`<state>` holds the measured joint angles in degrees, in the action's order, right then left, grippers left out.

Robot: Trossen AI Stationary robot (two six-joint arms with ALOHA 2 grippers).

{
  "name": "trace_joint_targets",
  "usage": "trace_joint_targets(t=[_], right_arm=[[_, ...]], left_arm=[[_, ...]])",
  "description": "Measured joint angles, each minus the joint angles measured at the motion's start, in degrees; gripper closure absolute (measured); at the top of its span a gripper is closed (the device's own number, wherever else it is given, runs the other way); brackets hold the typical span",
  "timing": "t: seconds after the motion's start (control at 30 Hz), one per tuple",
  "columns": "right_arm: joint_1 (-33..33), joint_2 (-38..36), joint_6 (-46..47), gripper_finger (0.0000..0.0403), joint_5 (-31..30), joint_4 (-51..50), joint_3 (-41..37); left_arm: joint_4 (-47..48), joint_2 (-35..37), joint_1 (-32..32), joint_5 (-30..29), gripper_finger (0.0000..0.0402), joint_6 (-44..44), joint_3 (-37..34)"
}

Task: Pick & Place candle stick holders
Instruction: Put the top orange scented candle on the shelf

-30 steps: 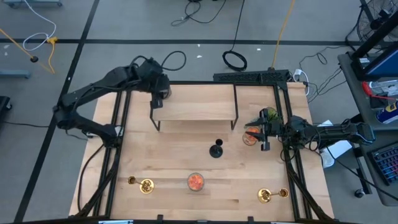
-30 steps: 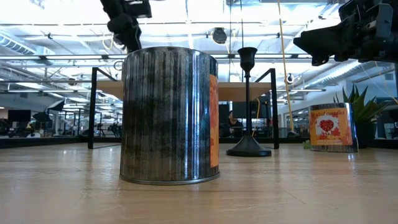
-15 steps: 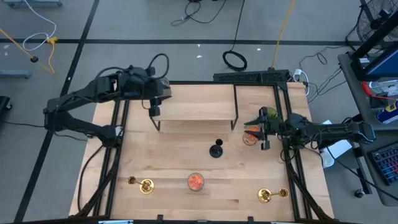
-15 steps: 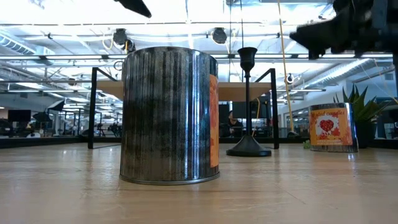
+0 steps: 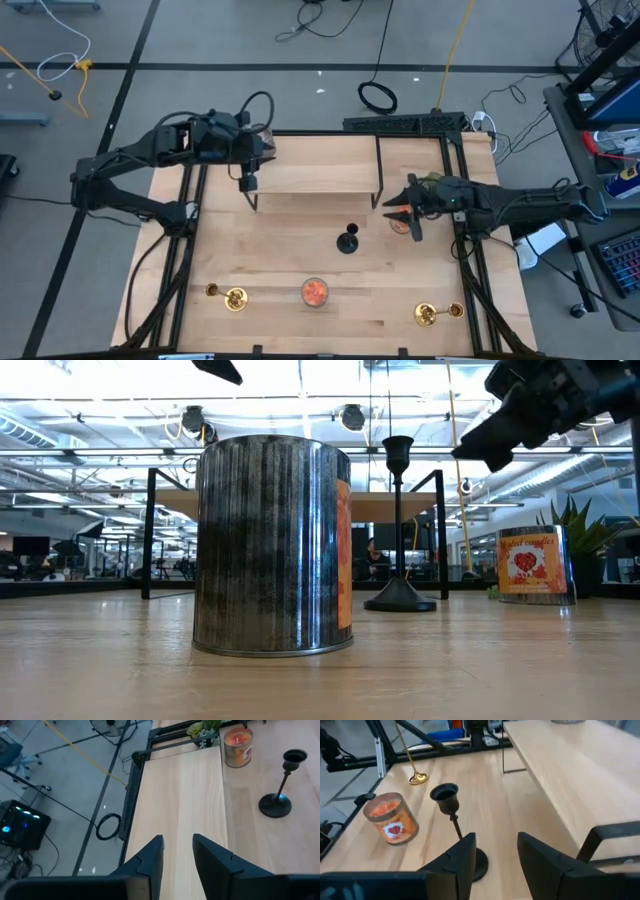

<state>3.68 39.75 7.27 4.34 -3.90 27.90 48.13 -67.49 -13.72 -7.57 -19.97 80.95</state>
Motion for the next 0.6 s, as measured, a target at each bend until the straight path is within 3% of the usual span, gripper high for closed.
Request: trace_joint_targets(t=[0.37,0.6], right_arm=[[0.0,-0.2,12.3,0.0261,0.0,-21.8,0.6],[0.0,-0.2,8.6,0.0261,-2.6,-26.0,0.6]], left_arm=[[0.5,-0.2,0.0,0.0,0.0295,2.0,0.0],[0.5,-0.1,0.0,0.0,0.0295,4.1,0.0]])
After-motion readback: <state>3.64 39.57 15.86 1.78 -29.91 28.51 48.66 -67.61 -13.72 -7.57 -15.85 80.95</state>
